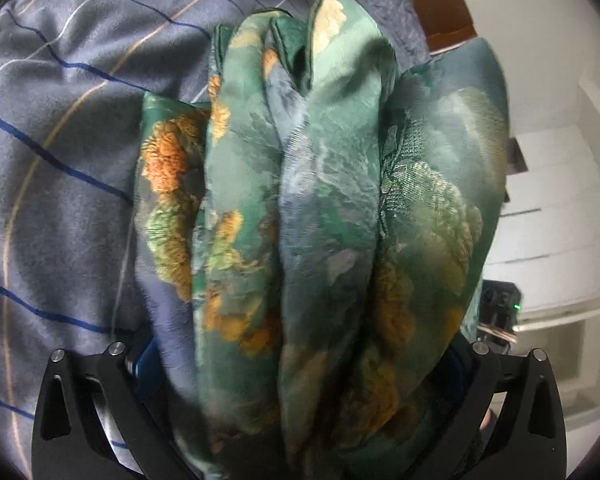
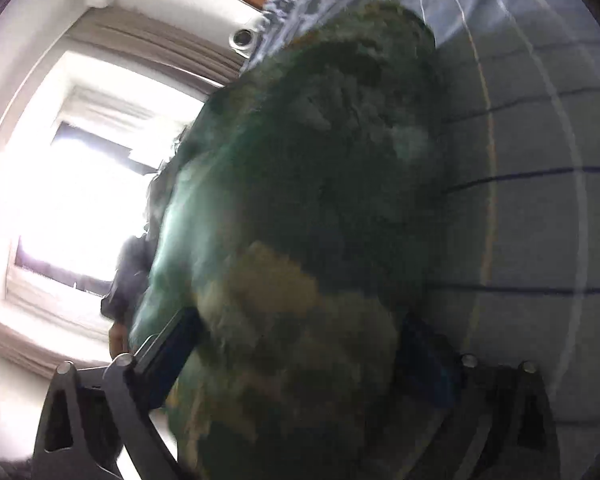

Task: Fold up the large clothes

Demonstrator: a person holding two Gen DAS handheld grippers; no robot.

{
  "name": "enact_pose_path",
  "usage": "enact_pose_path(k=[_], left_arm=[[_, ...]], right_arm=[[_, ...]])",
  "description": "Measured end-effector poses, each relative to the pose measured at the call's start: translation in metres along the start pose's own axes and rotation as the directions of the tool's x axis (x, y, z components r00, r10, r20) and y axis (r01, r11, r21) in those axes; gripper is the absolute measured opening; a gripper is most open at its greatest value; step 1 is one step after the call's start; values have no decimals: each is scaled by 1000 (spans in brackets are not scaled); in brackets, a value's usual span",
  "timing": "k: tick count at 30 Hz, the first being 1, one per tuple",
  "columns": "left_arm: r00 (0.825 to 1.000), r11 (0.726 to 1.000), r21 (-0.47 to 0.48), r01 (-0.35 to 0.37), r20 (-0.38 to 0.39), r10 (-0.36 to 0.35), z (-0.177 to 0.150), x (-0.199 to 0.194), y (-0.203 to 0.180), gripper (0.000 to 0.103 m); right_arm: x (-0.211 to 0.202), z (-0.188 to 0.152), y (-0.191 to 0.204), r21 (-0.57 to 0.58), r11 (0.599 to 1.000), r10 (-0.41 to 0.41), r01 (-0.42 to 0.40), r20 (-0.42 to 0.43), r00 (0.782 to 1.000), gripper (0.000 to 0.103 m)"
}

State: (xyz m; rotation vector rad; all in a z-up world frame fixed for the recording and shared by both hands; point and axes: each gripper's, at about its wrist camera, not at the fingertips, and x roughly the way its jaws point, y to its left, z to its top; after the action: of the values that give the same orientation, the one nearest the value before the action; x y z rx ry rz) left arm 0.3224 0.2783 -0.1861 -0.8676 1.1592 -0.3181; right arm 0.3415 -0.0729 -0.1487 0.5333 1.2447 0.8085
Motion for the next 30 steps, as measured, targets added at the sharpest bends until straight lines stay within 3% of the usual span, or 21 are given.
enact_pose_path(k=[1, 3, 6, 10, 12, 18, 22, 24, 28, 30], left_arm=[[999, 999, 7, -44, 0, 44, -1, 1, -7, 102], [993, 992, 41, -118, 18, 117, -6, -2, -23, 80], [974, 966, 128, -223, 62, 217, -17, -15, -57, 67], [962, 942, 211, -262, 141, 236, -25, -25, -102, 66], [960, 942, 222, -254, 180, 216, -20, -33, -117, 66], [953, 934, 258, -246, 239, 185, 47, -13, -165, 66], [951, 927, 268, -263, 233, 202, 81, 14, -178, 67], [950, 921, 276, -275, 226, 215, 80, 12, -162, 67], [945, 912, 269, -311, 188, 267, 105, 56, -149, 71], [935, 906, 242, -348, 164, 315, 110, 77, -132, 85]], right_arm=[[5, 1, 8, -26, 999, -44, 44, -1, 999, 100], [8, -1, 37, -143, 976, -163, 164, 14, 986, 98], [0, -19, 86, -343, 889, -288, 304, 97, 953, 89], [-21, -39, 131, -479, 800, -289, 360, 217, 932, 87], [-36, -36, 143, -504, 782, -268, 367, 261, 927, 87], [-61, 21, 147, -511, 777, -225, 368, 321, 920, 88], [-58, 70, 121, -491, 791, -224, 365, 322, 920, 88], [-55, 85, 104, -475, 806, -224, 352, 306, 925, 88], [-40, 114, 61, -421, 846, -233, 326, 258, 938, 88], [-28, 122, 40, -373, 875, -242, 310, 217, 946, 88]])
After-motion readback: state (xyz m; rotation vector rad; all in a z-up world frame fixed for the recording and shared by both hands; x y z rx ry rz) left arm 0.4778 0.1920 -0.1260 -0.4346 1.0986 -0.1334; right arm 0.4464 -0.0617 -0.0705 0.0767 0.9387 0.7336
